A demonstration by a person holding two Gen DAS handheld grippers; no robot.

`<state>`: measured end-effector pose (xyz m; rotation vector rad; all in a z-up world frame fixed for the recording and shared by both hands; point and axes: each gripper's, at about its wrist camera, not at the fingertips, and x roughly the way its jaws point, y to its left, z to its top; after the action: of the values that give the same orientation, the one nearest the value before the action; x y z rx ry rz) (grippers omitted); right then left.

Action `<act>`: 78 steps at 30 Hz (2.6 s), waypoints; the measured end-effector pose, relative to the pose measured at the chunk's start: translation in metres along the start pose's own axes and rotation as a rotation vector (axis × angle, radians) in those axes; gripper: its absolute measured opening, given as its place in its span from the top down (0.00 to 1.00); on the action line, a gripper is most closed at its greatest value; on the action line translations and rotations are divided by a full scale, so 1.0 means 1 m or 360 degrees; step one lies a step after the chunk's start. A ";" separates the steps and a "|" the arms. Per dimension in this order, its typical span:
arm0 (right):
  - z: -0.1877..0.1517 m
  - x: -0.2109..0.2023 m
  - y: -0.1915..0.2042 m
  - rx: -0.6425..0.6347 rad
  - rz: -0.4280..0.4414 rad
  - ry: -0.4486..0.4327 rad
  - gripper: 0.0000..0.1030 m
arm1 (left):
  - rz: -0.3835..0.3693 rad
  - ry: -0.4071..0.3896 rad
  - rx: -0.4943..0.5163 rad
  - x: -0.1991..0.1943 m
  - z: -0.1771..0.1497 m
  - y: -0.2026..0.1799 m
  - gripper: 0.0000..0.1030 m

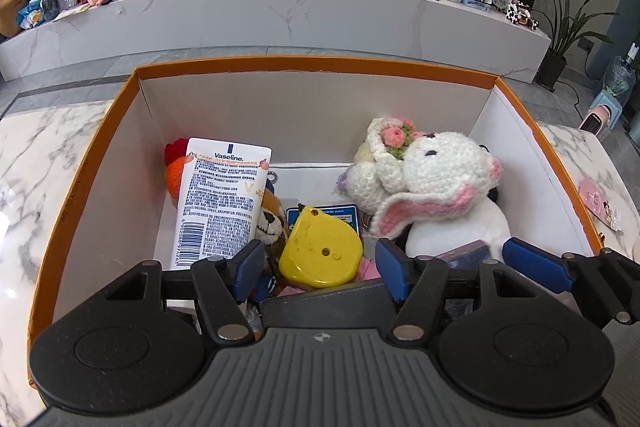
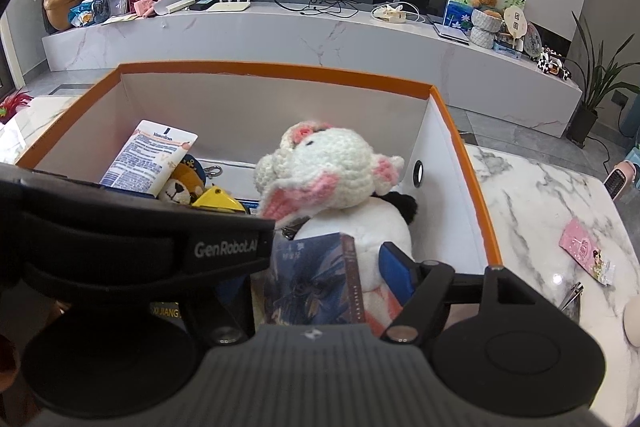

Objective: Organize objects
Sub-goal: 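Lower the tape measure with the left tool while the right tool lowers the card box, then open both tools to release the items and withdraw from the box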

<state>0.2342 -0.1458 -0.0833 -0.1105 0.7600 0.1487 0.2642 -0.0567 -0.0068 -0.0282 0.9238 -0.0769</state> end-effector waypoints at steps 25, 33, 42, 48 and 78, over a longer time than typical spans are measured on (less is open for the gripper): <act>0.001 -0.022 -0.003 -0.0006 -0.0006 -0.0062 0.01 | 0.0057 -0.0099 -0.0012 -0.030 0.005 0.020 0.28; 0.001 -0.026 0.002 -0.0018 0.0007 -0.0056 0.01 | 0.0078 -0.0089 -0.0011 -0.035 0.000 0.024 0.28; 0.000 -0.036 0.004 -0.0032 -0.0019 -0.0069 0.01 | 0.0085 -0.0095 -0.0043 -0.048 -0.004 0.033 0.28; -0.003 -0.046 0.001 0.0008 -0.0030 -0.0078 0.01 | 0.0105 -0.0113 -0.0053 -0.060 -0.012 0.039 0.20; -0.026 -0.109 -0.008 0.0076 -0.0074 -0.0051 0.01 | 0.0194 -0.0189 -0.0067 -0.120 -0.070 0.057 0.19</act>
<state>0.1402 -0.1683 -0.0265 -0.0805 0.7283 0.0879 0.1394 0.0105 0.0427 -0.0153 0.8068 0.0570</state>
